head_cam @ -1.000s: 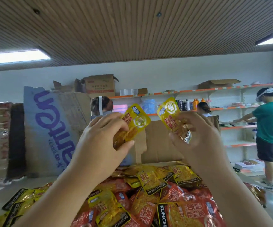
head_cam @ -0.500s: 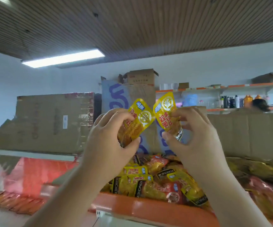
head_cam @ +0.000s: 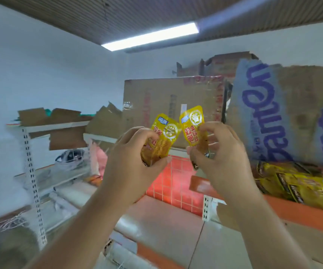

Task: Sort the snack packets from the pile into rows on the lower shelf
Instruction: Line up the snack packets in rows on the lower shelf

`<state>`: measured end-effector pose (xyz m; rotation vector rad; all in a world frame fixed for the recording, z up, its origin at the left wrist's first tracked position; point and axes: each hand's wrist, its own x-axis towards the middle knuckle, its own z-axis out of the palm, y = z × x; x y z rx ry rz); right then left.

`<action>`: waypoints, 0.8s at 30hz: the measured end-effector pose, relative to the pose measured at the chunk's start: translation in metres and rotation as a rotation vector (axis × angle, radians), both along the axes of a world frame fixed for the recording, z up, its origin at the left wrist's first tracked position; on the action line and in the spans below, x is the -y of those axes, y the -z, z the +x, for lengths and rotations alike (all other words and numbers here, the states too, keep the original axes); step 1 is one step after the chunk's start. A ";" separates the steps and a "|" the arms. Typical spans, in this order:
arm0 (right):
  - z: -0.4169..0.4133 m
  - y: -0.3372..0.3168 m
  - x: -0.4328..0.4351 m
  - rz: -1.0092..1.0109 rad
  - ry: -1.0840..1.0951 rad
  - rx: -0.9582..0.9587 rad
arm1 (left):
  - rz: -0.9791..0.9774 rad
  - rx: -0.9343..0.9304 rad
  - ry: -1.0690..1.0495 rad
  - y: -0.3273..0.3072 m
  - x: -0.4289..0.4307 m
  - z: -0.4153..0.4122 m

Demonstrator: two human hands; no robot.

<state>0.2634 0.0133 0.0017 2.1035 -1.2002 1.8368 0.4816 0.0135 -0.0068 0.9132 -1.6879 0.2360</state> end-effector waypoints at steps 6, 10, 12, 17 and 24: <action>0.057 0.028 0.033 0.118 -0.012 0.034 | 0.083 -0.011 -0.045 0.031 0.027 0.061; 0.084 0.057 0.056 0.176 -0.056 0.060 | 0.150 -0.022 -0.046 0.058 0.050 0.078; 0.094 0.077 0.072 0.220 -0.076 0.087 | 0.207 -0.016 -0.054 0.074 0.064 0.083; 0.102 0.121 0.127 0.313 -0.093 0.196 | 0.319 0.065 -0.059 0.099 0.111 0.088; 0.097 0.186 0.230 0.452 -0.048 0.237 | 0.471 0.159 -0.066 0.140 0.218 0.087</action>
